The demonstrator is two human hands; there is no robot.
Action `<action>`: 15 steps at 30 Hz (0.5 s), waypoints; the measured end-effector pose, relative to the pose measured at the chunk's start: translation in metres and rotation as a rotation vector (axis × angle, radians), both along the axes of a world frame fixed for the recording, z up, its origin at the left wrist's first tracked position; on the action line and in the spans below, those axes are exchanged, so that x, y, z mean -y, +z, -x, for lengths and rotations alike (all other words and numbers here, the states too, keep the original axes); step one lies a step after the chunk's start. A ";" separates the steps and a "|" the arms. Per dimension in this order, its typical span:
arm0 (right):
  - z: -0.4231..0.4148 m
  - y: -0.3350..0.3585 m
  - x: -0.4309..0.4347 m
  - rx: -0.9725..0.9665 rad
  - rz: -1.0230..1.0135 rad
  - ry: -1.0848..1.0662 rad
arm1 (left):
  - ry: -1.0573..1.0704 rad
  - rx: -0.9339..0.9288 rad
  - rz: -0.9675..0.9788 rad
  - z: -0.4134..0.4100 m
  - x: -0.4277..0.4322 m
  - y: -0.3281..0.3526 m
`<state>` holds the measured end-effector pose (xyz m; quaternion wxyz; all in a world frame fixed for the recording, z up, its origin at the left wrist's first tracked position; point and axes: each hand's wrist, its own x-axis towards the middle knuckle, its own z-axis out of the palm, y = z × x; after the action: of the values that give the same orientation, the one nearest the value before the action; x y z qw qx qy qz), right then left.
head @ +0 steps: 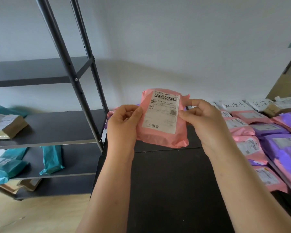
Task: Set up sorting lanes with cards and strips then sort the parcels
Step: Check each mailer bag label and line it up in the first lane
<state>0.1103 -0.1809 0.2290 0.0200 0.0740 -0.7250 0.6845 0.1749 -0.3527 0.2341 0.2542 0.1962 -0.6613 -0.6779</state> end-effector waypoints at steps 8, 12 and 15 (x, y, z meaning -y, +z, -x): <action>-0.011 -0.003 0.000 -0.132 -0.135 -0.078 | 0.014 -0.005 0.190 -0.001 0.008 -0.010; -0.010 -0.002 -0.006 -0.229 -0.232 -0.212 | 0.001 -0.014 0.362 -0.002 0.009 -0.013; -0.006 -0.006 -0.013 -0.246 -0.349 -0.227 | -0.060 -0.001 0.424 -0.005 0.007 -0.016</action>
<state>0.1164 -0.1676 0.2232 0.1721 0.0772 -0.8280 0.5280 0.1795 -0.3594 0.2180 0.2697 0.1181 -0.7947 -0.5308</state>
